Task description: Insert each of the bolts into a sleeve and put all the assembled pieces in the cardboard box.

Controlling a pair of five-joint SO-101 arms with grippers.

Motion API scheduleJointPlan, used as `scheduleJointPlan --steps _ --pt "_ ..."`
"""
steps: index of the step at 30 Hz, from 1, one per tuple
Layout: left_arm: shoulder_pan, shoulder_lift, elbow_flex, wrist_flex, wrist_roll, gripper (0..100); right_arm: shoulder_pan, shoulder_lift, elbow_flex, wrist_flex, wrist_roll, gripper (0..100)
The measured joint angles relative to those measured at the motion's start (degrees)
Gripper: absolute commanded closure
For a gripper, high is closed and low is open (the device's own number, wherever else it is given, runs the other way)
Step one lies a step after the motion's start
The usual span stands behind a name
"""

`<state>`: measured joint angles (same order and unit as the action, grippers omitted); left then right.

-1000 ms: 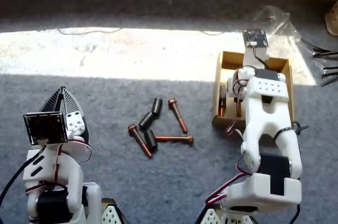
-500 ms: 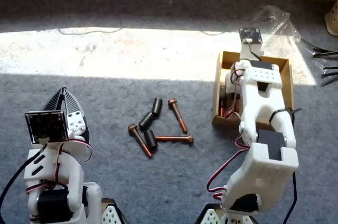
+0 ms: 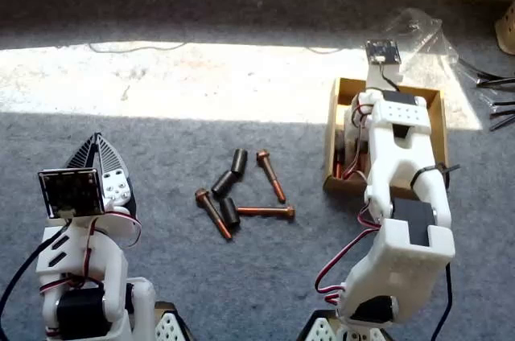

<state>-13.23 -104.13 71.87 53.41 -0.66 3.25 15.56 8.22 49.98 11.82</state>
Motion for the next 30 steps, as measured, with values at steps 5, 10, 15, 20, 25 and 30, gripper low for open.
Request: scheduleJointPlan --steps 5,10,15,20,25,30 --pt "0.00 0.00 0.00 0.00 0.00 99 0.00 0.00 0.00 0.00 0.00 81.0" --pt "0.00 0.00 0.00 0.00 0.00 99 -0.09 0.00 -1.32 0.00 -0.09 81.0" --pt "0.00 0.00 0.00 0.00 0.00 99 -0.53 0.00 -8.09 4.57 -0.09 81.0" --pt "0.00 0.00 0.00 0.00 0.00 99 -1.49 0.00 -19.08 16.53 -0.09 81.0" --pt "0.00 0.00 0.00 0.00 0.00 99 -5.98 0.00 -29.89 30.51 -0.09 81.0" --pt "0.00 0.00 0.00 0.00 0.00 99 -12.75 0.00 -37.80 41.32 0.00 81.0"
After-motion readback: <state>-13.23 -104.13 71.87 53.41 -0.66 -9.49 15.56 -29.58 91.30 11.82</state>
